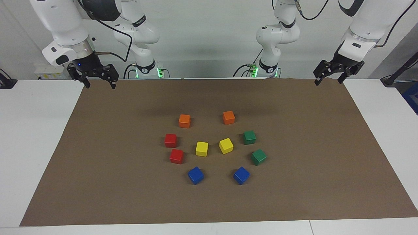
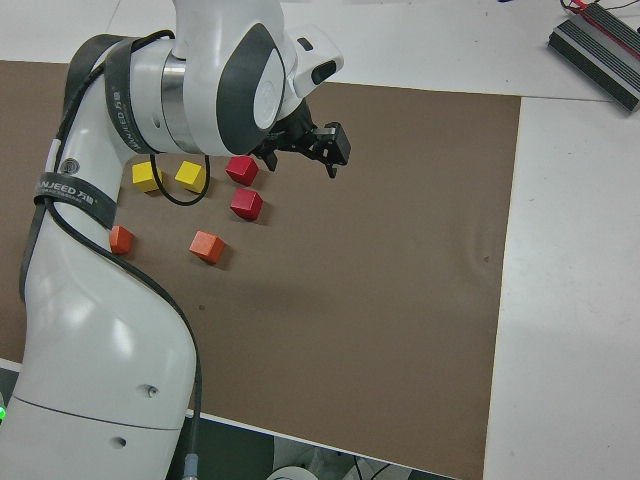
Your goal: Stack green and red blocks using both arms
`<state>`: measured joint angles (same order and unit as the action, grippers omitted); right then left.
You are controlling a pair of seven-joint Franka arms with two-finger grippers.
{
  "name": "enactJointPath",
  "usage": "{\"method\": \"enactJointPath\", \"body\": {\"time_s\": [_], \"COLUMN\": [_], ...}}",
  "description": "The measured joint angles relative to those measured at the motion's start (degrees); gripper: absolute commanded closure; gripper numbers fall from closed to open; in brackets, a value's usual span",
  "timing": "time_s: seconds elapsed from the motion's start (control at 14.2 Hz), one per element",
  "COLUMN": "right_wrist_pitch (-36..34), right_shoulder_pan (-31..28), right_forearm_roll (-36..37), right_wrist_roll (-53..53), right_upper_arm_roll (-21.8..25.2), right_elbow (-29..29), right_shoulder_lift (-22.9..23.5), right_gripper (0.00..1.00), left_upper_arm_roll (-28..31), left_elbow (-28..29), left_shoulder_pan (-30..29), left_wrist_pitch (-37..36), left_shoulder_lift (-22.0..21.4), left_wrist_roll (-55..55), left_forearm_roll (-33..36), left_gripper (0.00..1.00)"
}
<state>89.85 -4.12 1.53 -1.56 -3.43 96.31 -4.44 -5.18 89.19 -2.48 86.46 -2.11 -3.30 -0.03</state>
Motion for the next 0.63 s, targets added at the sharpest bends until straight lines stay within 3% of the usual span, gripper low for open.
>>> {"method": "enactJointPath", "body": {"time_s": [0.63], "right_wrist_pitch": [0.0], "right_shoulder_pan": [-0.6], "right_forearm_roll": [-0.3], "right_wrist_roll": [0.0], "right_upper_arm_roll": [0.4], "right_elbow": [-0.1], "right_shoulder_lift": [0.0], "right_gripper": [0.0], "left_upper_arm_roll": [0.0], "left_elbow": [0.0], "left_shoulder_pan": [0.1], "left_wrist_pitch": [0.0], "left_shoulder_lift": [0.0], "left_wrist_roll": [0.0], "left_forearm_roll": [0.0], "left_gripper": [0.0]}}
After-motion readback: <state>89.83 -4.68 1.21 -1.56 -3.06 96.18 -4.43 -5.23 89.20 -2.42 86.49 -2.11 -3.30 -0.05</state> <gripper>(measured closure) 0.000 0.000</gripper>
